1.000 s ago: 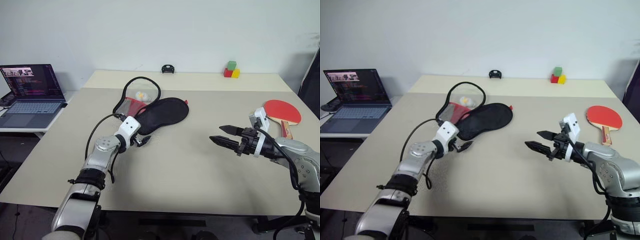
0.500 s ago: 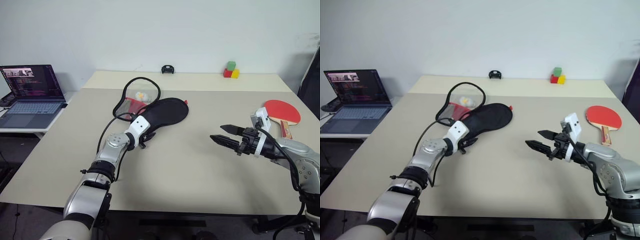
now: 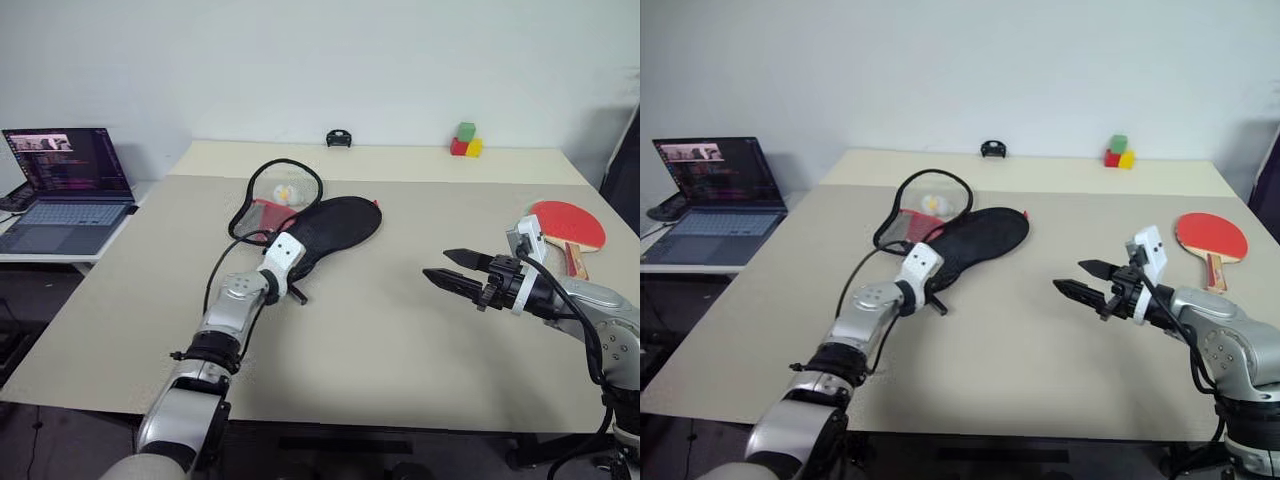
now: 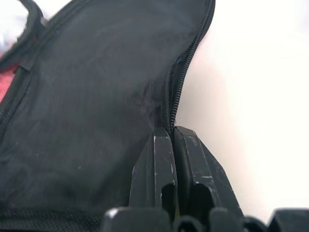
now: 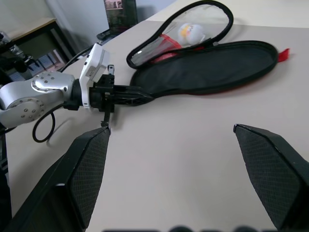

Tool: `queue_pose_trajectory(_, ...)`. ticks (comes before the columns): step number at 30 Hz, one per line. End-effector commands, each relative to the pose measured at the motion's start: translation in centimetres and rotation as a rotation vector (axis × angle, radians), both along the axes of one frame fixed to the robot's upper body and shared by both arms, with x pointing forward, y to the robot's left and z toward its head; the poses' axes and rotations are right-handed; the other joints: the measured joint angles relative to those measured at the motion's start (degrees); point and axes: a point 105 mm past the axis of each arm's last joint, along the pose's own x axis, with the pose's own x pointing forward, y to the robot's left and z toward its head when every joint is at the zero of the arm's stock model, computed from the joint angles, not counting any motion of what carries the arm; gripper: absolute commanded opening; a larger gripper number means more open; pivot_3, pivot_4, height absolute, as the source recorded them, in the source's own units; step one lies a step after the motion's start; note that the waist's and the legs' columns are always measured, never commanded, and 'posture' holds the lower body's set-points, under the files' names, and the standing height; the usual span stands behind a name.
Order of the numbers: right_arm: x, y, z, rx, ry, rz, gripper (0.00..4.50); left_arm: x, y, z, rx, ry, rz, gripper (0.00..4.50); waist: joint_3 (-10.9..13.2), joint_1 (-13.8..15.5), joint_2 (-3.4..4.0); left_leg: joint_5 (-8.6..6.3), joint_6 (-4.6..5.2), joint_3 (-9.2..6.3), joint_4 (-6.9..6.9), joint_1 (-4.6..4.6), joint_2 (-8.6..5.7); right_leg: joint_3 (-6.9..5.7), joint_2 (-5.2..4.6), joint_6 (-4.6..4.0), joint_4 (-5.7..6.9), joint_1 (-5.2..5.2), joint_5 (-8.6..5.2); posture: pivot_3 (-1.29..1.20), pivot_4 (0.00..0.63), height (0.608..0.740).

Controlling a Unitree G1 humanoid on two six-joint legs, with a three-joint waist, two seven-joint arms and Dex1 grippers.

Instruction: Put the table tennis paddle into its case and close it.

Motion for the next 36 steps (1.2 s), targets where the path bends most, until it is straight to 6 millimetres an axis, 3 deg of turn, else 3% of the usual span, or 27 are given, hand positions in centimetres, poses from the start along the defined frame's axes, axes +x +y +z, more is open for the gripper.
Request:
queue_pose_trajectory(1, -0.5, 0.0, 1.4, 0.001, -0.056, 0.005, 4.50, 0.6, -2.7, 2.7, -0.156, 0.000, 0.059, 0.04, 0.00, 0.08, -0.01, 0.00, 0.00, 0.00, 0.01, -0.04, 0.00, 0.00, 0.00, 0.01, -0.01, -0.01, 0.01, 0.00, 0.150, 0.740)
queue_pose_trajectory(11, -0.5, 0.0, 1.6, -0.002, -0.063, -0.004, 4.50, 2.2, -9.0, 6.3, -0.310, 0.018, 0.103, 0.04, 0.05, -0.15, -0.08, 0.01, -0.01, 0.04, 0.02, -0.06, 0.00, 0.01, 0.01, 0.02, -0.01, -0.04, 0.01, 0.00, 0.150, 0.740)
queue_pose_trajectory(23, -0.7, -0.5, 1.4, -0.002, -0.065, -0.031, 4.50, 1.3, -12.9, 4.4, -0.259, 0.088, 0.026, 0.04, 0.06, -0.51, -0.10, 0.04, -0.07, 0.08, -0.03, -0.05, -0.01, 0.04, 0.01, 0.03, -0.05, -0.06, 0.01, 0.00, 0.150, 0.740)
queue_pose_trajectory(26, -0.7, -0.5, 1.3, -0.002, -0.066, -0.035, 4.50, 1.2, -13.0, 4.6, -0.287, 0.087, 0.021, 0.70, 0.06, -0.51, -0.10, 0.09, -0.17, 0.09, -0.03, -0.05, -0.01, 0.04, 0.01, 0.03, -0.05, -0.06, 0.01, 0.00, 0.150, 0.740)
queue_pose_trajectory(35, -0.5, -0.5, 1.3, -0.004, -0.064, -0.036, 4.50, 0.8, -13.1, 6.7, -0.380, 0.059, -0.057, 3.81, 0.06, -0.55, -0.10, 0.10, -0.17, 0.09, -0.03, -0.05, -0.01, 0.05, 0.01, 0.03, -0.04, -0.06, 0.01, 0.00, 0.150, 0.740)
queue_pose_trajectory(36, -0.4, -0.5, 1.3, -0.003, -0.065, -0.035, 4.50, 0.7, -13.0, 7.1, -0.391, 0.047, -0.073, 3.81, 0.06, -0.56, -0.10, 0.10, -0.19, 0.09, -0.03, -0.05, -0.01, 0.05, 0.01, 0.03, -0.05, -0.06, 0.01, 0.00, 0.150, 0.740)
